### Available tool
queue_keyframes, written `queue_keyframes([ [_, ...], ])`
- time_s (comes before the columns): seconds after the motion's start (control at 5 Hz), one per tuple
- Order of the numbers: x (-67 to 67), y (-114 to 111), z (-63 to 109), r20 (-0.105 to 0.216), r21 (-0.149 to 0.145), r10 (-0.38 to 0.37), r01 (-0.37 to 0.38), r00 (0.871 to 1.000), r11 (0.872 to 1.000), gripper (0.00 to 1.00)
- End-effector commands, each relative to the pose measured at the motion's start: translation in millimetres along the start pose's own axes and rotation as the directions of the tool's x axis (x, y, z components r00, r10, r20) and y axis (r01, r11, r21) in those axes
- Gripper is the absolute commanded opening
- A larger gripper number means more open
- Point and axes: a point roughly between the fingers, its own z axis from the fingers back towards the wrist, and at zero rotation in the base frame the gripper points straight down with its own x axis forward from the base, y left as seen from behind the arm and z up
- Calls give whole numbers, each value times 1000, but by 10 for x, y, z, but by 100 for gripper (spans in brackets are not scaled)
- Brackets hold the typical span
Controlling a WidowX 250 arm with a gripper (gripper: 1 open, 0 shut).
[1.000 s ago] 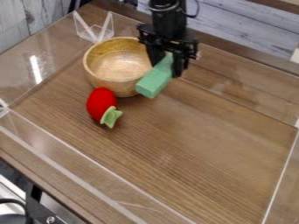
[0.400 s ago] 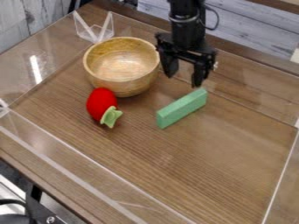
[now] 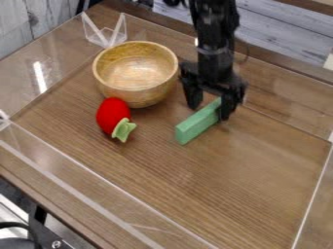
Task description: Remove the green block from the brown bowl and put it on the table
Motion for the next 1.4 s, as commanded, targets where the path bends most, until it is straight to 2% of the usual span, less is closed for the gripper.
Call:
queue_keyframes([
  [0.0, 30, -84, 80, 36, 9, 11, -11, 999, 1000, 100],
  [0.2, 84, -52, 61, 33, 8, -6, 5, 999, 1000, 0],
  [0.4, 123, -33, 97, 42, -6, -24, 24, 999, 1000, 0],
  [0.8, 108, -112, 283, 61, -35, -5, 7, 998, 999, 0],
  [1.2, 38, -285, 343, 80, -58, 3, 2, 997, 998, 0],
])
